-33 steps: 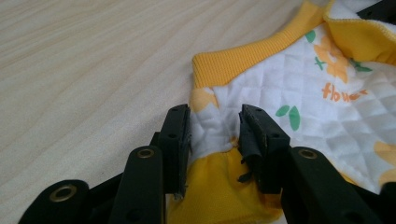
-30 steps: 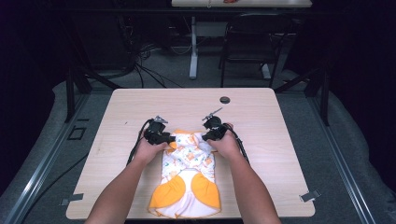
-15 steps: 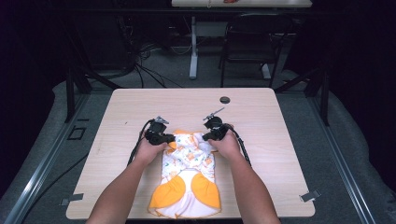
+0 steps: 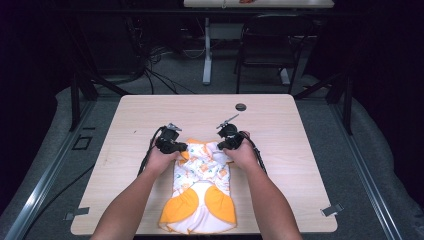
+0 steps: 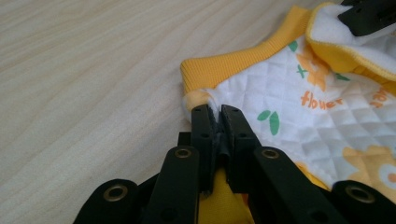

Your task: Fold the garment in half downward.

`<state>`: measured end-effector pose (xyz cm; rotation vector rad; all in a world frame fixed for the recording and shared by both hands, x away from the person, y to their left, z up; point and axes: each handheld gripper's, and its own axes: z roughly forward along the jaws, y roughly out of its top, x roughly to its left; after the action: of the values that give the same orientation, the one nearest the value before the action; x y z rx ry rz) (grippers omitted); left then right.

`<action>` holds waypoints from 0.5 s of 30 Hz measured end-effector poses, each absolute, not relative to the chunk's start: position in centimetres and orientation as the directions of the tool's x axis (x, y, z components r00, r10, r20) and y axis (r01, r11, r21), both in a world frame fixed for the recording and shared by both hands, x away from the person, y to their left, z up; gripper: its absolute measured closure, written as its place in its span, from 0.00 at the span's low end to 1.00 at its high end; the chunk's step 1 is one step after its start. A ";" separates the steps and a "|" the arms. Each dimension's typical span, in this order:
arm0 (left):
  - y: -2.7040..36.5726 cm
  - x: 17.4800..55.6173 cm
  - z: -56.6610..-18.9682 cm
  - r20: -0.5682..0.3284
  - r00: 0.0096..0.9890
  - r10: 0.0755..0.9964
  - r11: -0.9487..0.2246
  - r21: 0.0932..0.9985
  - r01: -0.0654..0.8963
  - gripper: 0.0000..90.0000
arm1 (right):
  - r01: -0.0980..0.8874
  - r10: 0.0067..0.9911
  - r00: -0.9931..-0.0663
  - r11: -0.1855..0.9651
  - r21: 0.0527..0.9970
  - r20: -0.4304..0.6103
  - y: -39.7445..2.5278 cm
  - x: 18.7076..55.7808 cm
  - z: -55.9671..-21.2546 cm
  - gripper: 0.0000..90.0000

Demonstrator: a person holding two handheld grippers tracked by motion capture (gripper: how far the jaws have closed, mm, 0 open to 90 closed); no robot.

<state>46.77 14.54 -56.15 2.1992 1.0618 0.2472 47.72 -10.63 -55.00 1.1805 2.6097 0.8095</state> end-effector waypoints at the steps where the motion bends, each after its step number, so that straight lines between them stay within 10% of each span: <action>1: 14.6 46.7 -55.9 -0.114 0.650 0.751 -0.438 0.650 0.621 0.94 | 0.642 0.738 -0.671 0.532 0.551 0.070 -10.7 47.6 -54.8 0.97; 15: 15.4 46.3 -53.2 -0.089 0.660 0.746 -0.431 0.692 0.580 0.94 | 0.568 0.715 -0.699 0.536 0.625 0.022 -10.7 46.7 -52.5 0.97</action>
<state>46.33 15.37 -53.21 2.1620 1.0208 0.2992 46.72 -10.75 -52.53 1.0799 2.5381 0.9050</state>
